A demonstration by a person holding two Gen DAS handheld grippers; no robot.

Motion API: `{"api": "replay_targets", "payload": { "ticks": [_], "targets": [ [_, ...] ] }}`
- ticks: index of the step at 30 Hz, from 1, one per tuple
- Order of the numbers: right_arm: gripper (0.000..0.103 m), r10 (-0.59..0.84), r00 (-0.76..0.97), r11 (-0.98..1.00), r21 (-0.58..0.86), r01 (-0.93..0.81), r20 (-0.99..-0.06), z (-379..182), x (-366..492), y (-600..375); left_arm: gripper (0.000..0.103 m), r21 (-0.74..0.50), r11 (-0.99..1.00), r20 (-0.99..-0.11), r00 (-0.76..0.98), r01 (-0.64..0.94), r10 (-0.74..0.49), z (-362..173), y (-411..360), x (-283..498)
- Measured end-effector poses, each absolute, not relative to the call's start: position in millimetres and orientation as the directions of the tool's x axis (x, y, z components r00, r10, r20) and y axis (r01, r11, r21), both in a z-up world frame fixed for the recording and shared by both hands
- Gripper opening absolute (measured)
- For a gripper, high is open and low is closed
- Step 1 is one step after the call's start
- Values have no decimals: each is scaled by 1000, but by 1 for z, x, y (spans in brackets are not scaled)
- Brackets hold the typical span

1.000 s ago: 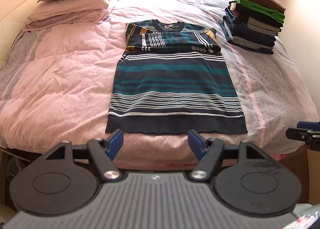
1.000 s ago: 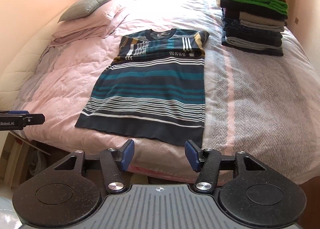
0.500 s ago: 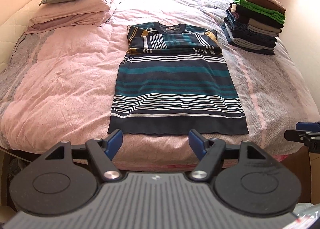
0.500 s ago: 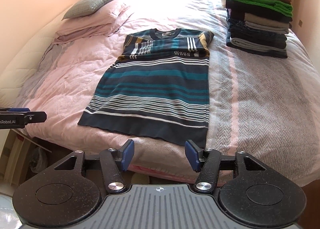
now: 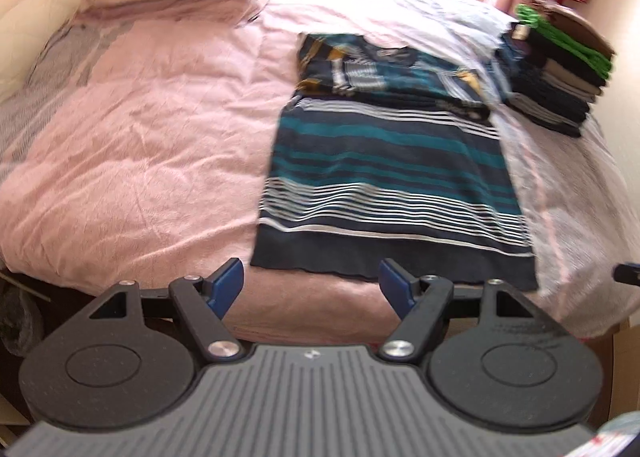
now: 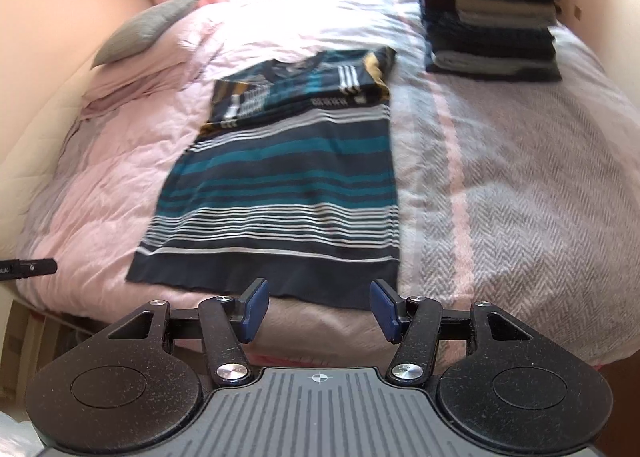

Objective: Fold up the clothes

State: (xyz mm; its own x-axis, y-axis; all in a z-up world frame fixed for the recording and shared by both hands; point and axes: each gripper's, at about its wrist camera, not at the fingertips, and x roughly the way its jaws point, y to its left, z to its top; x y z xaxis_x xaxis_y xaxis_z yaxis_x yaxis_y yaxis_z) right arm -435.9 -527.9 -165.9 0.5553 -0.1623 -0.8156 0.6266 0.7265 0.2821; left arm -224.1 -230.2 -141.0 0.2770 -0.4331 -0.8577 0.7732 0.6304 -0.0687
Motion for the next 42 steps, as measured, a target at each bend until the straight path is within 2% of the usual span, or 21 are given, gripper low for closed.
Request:
{"api": "replay_targets", "payload": {
  "ticks": [6,11,17,22,24,26,30,31,32,33,34,36,42],
  "targets": [
    [53,-135,504,685,287,669,-853,-212,-423,-565,70,-178,646,-882,171,742,-440,-200,-250,-164],
    [53,-80,517,635,356,686,-852,-260,-408,-603,70,-261,650,-886,90,714,-454,-254,-271,-125],
    [53,-38,537,565,425,707,-843,-313,-403,-635,69,-262,636,-903,48,726,-427,-309,-281,-89],
    [53,43,615,483,555,677,-787,-350,-414,-648,67,-336,614,-889,-25,715,-457,-337,-277,-71],
    [53,62,656,439,611,659,-752,-360,-416,-655,66,-414,592,-857,-77,691,-509,-344,-276,-64],
    [53,77,688,394,656,644,-722,-369,-419,-663,60,-503,563,-816,-145,656,-560,-350,-279,-59],
    [53,99,721,327,707,627,-686,-380,-423,-674,59,-527,568,-813,-180,632,-554,-364,-286,-55],
    [50,97,721,333,705,627,-687,-379,-424,-673,58,-532,571,-811,-183,625,-555,-367,-285,-54],
    [42,99,707,359,687,631,-701,-377,-424,-672,57,-533,570,-809,-180,626,-560,-366,-283,-56],
    [12,104,683,384,662,643,-723,-375,-422,-670,52,-529,565,-810,-177,633,-560,-364,-282,-59],
    [6,105,671,391,651,651,-734,-373,-424,-670,32,-517,563,-816,-171,645,-552,-363,-282,-62],
    [2,102,685,401,660,636,-722,-362,-430,-671,4,-490,567,-829,-152,662,-538,-360,-279,-66],
    [1,77,782,500,703,506,-618,-295,-451,-666,2,-505,508,-758,-77,697,-648,-314,-257,-81]
  ]
}}
